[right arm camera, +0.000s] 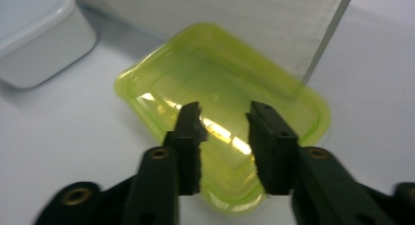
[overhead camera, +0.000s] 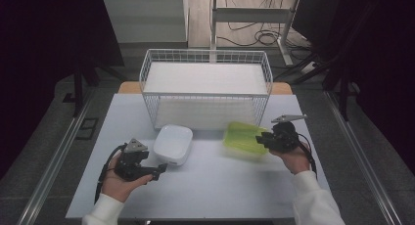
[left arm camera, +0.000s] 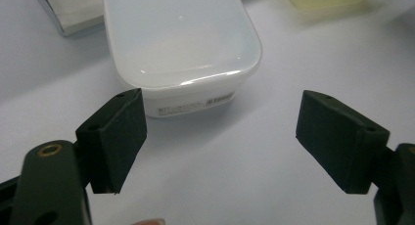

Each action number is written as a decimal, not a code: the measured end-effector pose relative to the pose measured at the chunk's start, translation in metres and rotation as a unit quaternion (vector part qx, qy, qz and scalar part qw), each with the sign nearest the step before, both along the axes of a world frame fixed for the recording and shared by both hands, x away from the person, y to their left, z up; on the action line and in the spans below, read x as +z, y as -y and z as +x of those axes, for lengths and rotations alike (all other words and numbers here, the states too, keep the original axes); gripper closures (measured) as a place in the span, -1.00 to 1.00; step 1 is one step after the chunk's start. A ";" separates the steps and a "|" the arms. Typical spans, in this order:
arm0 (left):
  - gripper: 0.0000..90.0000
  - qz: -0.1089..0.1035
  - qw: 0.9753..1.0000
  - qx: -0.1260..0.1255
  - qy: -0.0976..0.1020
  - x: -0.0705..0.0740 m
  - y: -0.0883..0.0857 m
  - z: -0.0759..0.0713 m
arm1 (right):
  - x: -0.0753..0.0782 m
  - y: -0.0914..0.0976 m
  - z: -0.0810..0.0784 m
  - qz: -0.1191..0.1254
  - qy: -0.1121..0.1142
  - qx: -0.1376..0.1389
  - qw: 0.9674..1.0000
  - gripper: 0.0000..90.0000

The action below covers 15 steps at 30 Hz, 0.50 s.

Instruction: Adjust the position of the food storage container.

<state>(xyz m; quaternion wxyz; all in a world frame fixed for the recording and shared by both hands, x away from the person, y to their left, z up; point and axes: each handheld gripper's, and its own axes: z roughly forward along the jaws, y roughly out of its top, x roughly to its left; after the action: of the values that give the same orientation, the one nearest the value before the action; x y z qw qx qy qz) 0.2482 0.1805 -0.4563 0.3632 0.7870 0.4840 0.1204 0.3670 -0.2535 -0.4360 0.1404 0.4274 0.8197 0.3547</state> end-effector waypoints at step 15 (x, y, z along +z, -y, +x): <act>-0.59 0.011 1.000 -0.001 -0.007 -0.007 0.002 0.000 | -0.010 -0.038 0.050 -0.107 0.070 0.040 0.991 0.98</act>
<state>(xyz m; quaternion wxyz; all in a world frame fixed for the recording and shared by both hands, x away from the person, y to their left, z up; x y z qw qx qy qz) 0.2486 0.1781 -0.4630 0.3514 0.7920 0.4845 0.1202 0.4171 -0.2156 -0.4463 0.2283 0.3512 0.8574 0.2990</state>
